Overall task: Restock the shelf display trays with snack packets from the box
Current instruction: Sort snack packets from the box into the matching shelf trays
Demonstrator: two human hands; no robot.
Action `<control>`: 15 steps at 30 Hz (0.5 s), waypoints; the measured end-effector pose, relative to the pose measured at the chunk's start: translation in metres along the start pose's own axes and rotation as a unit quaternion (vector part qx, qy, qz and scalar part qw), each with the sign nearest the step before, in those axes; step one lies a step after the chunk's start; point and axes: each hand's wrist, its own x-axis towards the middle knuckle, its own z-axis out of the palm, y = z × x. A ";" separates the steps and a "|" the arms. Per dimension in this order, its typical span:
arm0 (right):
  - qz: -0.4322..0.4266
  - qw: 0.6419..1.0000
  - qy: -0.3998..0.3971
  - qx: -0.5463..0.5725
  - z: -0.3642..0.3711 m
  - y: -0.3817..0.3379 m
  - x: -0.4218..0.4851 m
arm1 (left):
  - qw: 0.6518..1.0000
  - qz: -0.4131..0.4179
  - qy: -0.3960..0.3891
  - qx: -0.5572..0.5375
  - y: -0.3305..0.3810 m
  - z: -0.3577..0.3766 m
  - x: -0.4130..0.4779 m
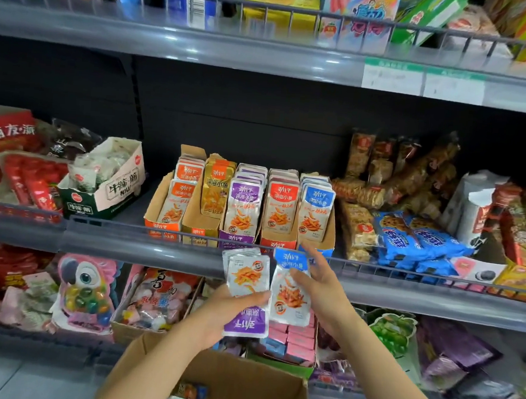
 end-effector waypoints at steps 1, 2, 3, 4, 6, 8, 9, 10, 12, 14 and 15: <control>0.008 1.000 0.006 0.005 -0.003 -0.004 0.003 | 1.000 -0.003 -0.004 0.002 0.001 0.002 0.003; 0.015 1.000 0.011 0.013 -0.006 -0.007 0.006 | 1.000 -0.004 -0.008 0.004 0.004 0.003 0.006; 0.020 0.999 0.013 0.024 -0.010 -0.010 0.009 | 1.000 -0.003 -0.014 0.008 0.007 0.006 0.009; 0.025 0.999 0.009 0.031 -0.013 -0.013 0.012 | 1.000 -0.002 -0.022 0.012 0.010 0.008 0.013; 0.034 0.999 0.007 0.036 -0.019 -0.017 0.018 | 0.999 0.003 -0.034 0.028 0.018 0.015 0.020; 0.043 0.997 0.006 0.064 -0.026 -0.024 0.025 | 0.998 0.018 -0.042 0.043 0.027 0.021 0.028; 0.049 0.995 -0.004 0.090 -0.029 -0.029 0.029 | 0.997 0.032 -0.043 0.050 0.032 0.024 0.032; 0.055 0.992 -0.021 0.113 -0.033 -0.034 0.032 | 0.996 0.048 -0.040 0.061 0.037 0.025 0.037; 0.055 0.990 -0.059 0.119 -0.041 -0.048 0.037 | 0.993 0.074 -0.031 0.092 0.049 0.030 0.044; 0.016 0.997 -0.048 0.065 -0.047 -0.062 0.047 | 0.989 0.092 -0.022 0.114 0.060 0.033 0.052; -0.021 0.999 -0.024 0.034 -0.049 -0.069 0.055 | 0.988 0.098 -0.013 0.115 0.065 0.034 0.057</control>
